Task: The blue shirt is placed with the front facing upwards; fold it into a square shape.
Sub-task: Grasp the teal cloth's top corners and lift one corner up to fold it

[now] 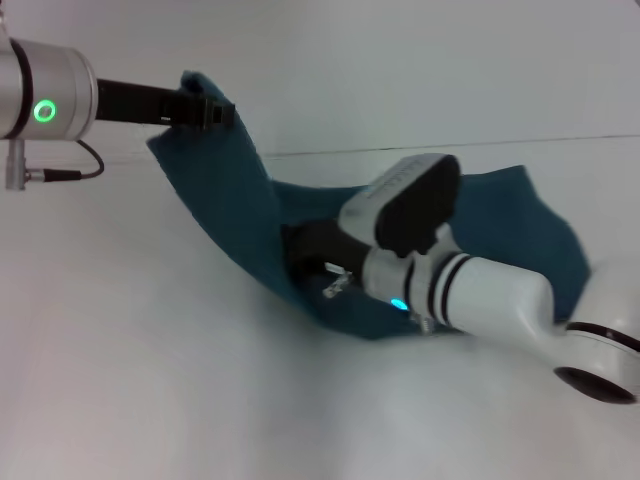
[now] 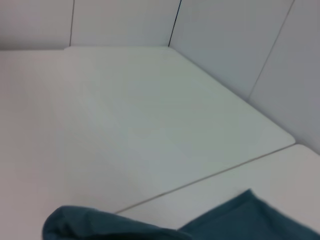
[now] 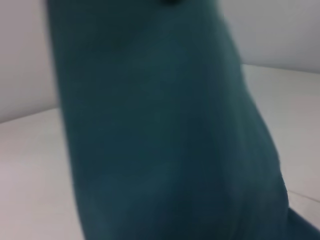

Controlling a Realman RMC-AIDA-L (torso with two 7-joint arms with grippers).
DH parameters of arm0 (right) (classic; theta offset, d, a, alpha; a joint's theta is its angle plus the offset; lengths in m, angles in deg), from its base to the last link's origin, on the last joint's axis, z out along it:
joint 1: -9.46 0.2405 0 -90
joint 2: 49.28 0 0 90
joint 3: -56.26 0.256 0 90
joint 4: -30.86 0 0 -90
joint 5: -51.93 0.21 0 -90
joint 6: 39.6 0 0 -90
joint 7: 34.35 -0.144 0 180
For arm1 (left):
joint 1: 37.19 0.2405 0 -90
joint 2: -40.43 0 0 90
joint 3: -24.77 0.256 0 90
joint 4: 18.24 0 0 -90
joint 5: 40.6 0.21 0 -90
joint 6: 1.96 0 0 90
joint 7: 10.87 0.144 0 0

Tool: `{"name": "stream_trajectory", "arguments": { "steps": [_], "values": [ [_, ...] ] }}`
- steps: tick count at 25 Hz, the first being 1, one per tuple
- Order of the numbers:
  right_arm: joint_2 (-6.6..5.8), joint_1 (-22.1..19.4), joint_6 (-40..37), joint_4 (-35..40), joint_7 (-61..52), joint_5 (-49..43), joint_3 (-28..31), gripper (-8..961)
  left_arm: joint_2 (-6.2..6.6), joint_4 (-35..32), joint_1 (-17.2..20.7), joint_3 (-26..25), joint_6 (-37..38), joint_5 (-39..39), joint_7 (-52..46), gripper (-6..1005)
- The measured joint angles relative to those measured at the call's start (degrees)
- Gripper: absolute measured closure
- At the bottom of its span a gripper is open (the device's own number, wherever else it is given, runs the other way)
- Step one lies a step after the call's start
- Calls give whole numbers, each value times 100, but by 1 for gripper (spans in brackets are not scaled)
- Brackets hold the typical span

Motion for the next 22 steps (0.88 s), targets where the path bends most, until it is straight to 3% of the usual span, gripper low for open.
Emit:
{"name": "stream_trajectory", "arguments": {
  "steps": [8,14,17,22],
  "values": [
    [15,225,92,-306,22,-752,796,953,0,-131,48,53,11,-128,1,957],
    [-90,-745,-630,-76,47,-812,1578,953,15,-222,89,37,13,-137,21,957],
    [-91,-980,-813,35,30,-812,1772,953,21,-286,94,40,15,-138,10,957],
    [-50,-586,-210,-38,20,-879,1783,953,8,-462,92,43,69,-181,-5,957]
  ]
}}
